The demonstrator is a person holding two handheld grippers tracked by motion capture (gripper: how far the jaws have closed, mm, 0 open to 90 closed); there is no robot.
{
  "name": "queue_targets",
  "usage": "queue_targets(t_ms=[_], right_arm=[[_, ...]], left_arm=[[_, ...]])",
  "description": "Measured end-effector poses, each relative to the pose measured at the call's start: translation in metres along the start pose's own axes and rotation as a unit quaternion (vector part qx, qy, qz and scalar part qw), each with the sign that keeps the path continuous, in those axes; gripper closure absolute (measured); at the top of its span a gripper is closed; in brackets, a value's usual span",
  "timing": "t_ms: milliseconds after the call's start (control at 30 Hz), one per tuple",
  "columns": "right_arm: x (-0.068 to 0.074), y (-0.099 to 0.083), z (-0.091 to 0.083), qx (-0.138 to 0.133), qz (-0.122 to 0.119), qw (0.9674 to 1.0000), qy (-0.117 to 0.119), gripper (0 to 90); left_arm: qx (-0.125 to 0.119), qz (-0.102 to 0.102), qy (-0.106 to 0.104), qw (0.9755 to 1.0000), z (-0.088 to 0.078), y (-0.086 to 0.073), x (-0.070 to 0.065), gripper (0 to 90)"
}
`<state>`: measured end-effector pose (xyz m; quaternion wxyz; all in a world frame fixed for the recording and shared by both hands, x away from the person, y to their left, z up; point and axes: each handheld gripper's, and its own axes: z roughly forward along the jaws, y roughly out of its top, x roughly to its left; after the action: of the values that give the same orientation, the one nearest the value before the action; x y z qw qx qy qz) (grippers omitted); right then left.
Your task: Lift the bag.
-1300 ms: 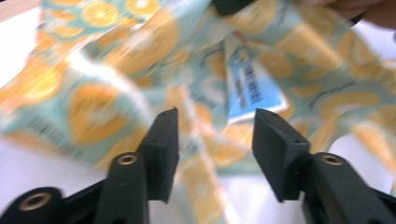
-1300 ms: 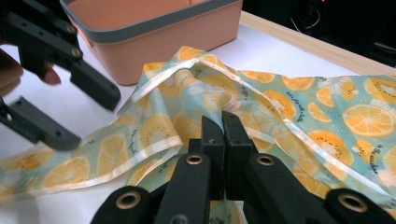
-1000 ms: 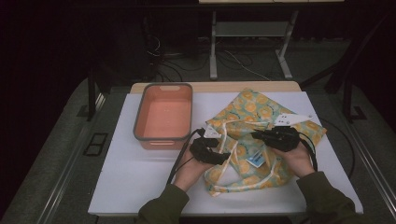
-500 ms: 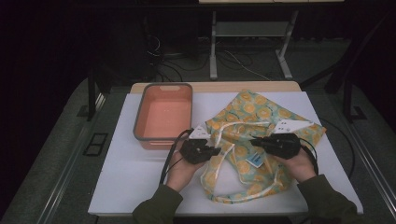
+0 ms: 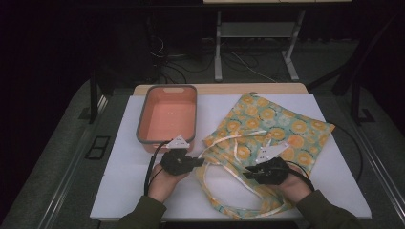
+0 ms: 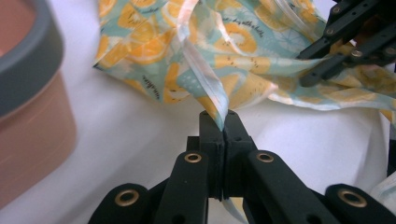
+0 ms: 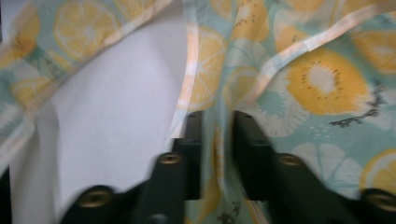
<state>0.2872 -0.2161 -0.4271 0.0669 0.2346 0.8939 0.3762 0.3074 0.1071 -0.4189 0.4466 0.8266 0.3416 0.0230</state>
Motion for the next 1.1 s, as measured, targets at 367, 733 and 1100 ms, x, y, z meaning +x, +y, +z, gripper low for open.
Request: queue_targets(t_ms=[367, 733, 1100], right_arm=[[0.034, -0.032, -0.037, -0.002, 0.007, 0.9999, 0.010, 52.1], [0.028, -0.048, -0.024, 0.056, 0.004, 0.9983, -0.014, 63.5], [0.020, -0.046, -0.026, 0.053, -0.003, 0.9981, -0.033, 89.1]], left_arm=[[0.002, 0.005, 0.011, 0.9999, 0.006, -0.001, 0.000, 81.7], [0.016, 0.019, 0.037, 0.9990, 0.030, 0.006, -0.002, 44.3], [0.003, 0.020, 0.014, 0.9997, 0.041, 0.013, -0.002, 88.6]])
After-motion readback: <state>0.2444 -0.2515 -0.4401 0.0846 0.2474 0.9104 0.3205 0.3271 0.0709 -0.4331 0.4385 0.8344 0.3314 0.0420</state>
